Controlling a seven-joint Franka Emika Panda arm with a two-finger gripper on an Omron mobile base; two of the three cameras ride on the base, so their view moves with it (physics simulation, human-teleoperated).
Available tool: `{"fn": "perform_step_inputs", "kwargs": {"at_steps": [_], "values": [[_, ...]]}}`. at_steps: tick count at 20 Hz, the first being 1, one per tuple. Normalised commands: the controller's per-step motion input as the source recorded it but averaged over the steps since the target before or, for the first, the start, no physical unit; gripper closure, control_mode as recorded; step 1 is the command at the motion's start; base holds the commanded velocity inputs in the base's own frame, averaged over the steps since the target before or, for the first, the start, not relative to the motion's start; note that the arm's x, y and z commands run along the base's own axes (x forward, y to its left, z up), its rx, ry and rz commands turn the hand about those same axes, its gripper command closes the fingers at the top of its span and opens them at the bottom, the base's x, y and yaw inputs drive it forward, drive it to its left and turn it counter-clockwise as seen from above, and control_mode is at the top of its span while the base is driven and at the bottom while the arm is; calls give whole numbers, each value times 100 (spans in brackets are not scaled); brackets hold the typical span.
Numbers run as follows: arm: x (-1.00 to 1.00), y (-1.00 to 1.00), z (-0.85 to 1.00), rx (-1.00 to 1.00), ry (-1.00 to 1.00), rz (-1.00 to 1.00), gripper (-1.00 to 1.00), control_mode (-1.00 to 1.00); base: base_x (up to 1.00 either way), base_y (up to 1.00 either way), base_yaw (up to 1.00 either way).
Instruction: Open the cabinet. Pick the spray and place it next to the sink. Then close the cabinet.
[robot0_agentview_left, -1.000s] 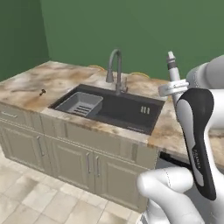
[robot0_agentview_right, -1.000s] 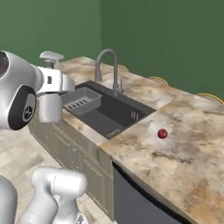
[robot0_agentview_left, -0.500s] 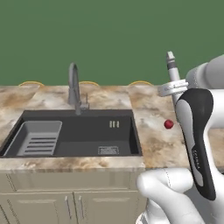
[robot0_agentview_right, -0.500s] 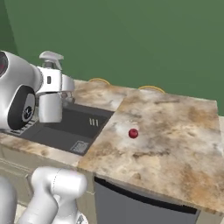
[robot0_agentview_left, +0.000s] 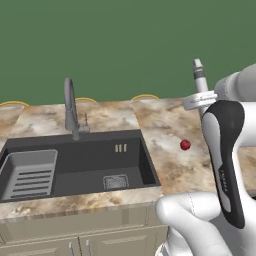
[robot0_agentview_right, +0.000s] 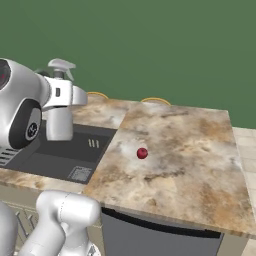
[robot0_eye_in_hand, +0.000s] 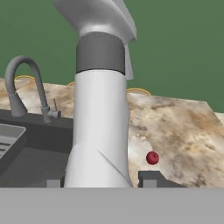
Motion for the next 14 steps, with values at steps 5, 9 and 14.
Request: {"fn": "perform_step_inputs", "kwargs": {"at_steps": [5,9,14], "values": [[0,0,0,0,0,0,100,100,0,0,0],[0,0,0,0,0,0,100,100,0,0,0],[0,0,0,0,0,0,100,100,0,0,0]]}}
